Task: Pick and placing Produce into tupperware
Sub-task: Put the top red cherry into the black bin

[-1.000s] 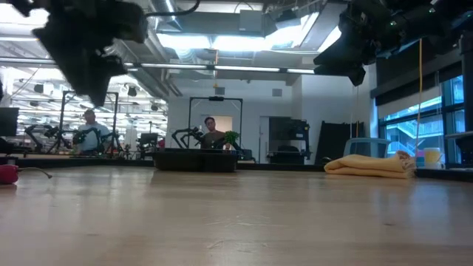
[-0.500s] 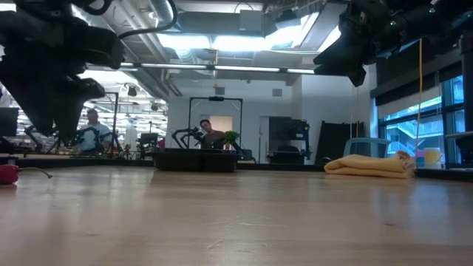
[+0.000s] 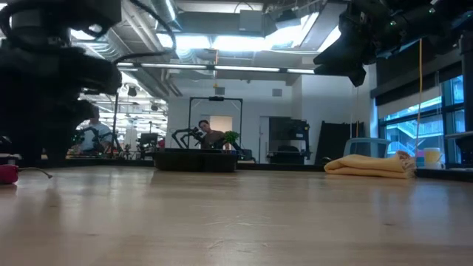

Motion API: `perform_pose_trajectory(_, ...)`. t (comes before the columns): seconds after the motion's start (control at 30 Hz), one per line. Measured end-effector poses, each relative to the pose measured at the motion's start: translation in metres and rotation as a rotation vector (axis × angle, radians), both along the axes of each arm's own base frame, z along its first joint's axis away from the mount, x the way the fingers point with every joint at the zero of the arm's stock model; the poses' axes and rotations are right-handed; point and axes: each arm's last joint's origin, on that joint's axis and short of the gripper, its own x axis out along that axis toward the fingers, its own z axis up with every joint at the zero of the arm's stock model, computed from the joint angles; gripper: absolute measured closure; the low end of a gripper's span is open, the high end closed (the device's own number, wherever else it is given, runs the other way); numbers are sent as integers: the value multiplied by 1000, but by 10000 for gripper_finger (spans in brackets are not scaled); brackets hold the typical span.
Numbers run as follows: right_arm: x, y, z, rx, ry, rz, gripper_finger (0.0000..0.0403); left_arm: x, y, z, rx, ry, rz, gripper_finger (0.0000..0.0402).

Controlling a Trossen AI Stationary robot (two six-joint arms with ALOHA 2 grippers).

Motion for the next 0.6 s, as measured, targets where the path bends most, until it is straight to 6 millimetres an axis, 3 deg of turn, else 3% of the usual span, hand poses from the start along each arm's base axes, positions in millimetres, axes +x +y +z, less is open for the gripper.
perform_pose_trajectory(0.3,0,0,0,-2,1,0,262,5,-2,-18,24,87,-3,210)
perform_pose_trajectory(0.6,0,0,0,-5,1,2,262,4,-1,-20,33,99,0,289)
